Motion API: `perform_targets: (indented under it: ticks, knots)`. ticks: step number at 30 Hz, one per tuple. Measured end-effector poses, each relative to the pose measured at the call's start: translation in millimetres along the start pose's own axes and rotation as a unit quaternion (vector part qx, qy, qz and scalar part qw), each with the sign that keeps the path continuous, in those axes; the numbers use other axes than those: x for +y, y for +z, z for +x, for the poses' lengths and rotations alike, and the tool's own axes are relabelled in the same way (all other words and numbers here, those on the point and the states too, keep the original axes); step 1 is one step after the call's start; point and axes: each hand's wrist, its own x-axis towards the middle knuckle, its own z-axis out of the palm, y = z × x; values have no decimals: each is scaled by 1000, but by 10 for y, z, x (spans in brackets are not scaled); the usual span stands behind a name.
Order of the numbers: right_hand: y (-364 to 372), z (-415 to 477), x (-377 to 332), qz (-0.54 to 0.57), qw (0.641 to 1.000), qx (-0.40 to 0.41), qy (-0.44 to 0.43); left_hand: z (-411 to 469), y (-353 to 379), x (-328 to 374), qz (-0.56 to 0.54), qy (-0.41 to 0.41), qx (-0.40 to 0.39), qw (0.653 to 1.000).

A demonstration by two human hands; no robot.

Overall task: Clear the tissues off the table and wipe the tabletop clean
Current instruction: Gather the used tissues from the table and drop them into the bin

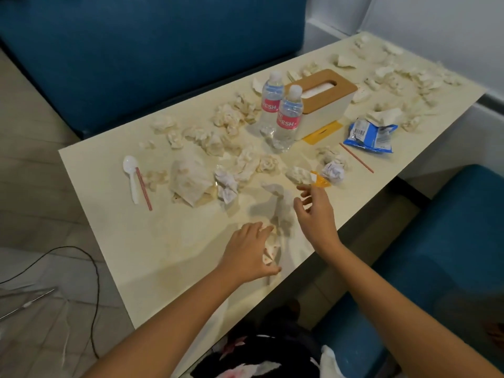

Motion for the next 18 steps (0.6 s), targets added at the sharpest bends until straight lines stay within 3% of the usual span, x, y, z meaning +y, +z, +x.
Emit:
perform_targets:
  ticks: [3, 7, 10, 16, 18]
  knots:
    - [12, 138, -71, -37, 999, -10, -25, 30, -6, -27, 35, 15, 5, 999]
    - [88, 328, -185, -87, 994, -47, -47, 48, -115, -52, 7, 11, 0, 1000]
    - [180, 422, -230, -131, 987, -83, -44, 34, -209, -87, -28, -6, 39, 999]
    - [367, 405, 79, -286, 928, -237, 13, -26, -364, -229, -63, -34, 114, 991]
    - [368, 358, 197, -284, 929, -236, -15, -31, -404, -260, -81, -45, 131, 987]
